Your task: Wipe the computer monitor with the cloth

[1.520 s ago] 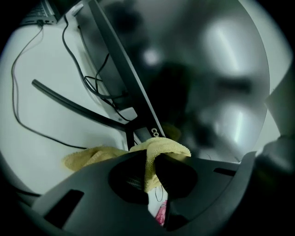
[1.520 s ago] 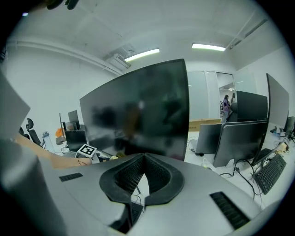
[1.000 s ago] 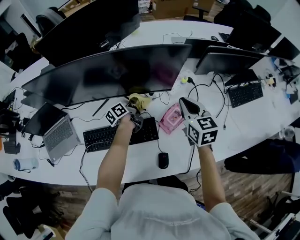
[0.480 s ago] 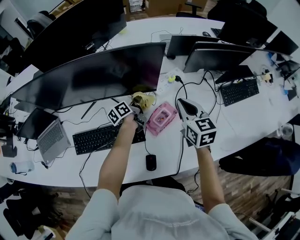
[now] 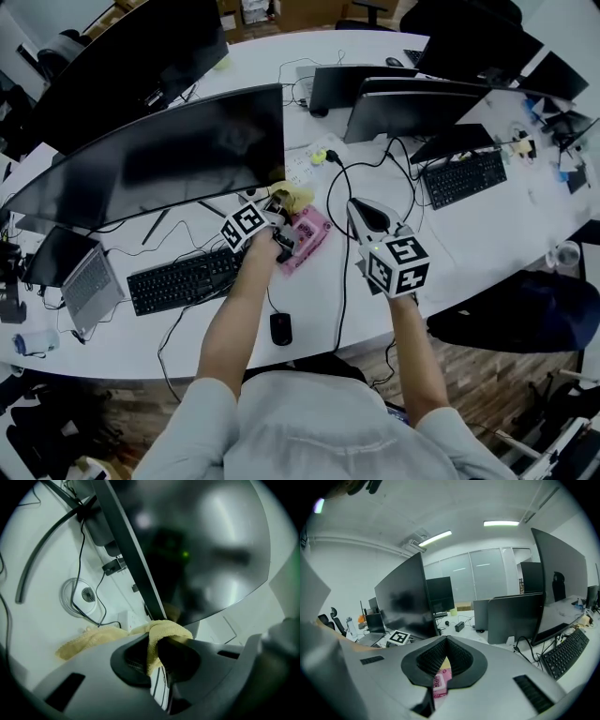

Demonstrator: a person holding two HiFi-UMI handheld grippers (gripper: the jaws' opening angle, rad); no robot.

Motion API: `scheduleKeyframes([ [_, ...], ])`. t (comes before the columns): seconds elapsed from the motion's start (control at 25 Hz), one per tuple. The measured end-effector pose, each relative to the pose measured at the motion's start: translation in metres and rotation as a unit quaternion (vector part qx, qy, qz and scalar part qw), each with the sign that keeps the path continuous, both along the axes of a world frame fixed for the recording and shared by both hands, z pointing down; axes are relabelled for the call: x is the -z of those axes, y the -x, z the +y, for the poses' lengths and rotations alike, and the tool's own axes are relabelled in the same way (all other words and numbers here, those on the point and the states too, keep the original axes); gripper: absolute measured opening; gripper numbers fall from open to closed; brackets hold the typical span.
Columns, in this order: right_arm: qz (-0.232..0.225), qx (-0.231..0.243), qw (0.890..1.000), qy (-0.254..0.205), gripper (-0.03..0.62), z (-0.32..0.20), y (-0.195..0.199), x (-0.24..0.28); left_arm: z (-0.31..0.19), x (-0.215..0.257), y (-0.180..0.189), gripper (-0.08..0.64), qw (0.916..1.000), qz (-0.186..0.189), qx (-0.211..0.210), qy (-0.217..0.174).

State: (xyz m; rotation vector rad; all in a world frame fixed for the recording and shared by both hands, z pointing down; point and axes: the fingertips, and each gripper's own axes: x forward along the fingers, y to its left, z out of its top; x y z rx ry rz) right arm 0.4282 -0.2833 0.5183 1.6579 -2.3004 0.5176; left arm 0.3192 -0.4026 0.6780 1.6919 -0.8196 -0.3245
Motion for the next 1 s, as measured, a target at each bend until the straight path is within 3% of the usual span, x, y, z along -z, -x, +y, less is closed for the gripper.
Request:
scheduleKeyframes([
  [0.24, 0.002, -0.005, 1.000, 0.006, 0.028, 0.005, -0.014, -0.005, -0.002, 0.001, -0.018, 0.041, 0.9978, 0.062, 0.022, -0.002],
  [0.56, 0.005, -0.008, 1.000, 0.011, 0.028, 0.007, -0.020, -0.009, -0.004, 0.017, -0.026, 0.041, 0.9880, 0.147, 0.047, -0.006],
  [1.0, 0.002, -0.008, 1.000, 0.001, 0.028, 0.007, -0.015, -0.002, -0.007, 0.073, -0.027, 0.041, 0.9841, 0.154, 0.048, -0.074],
])
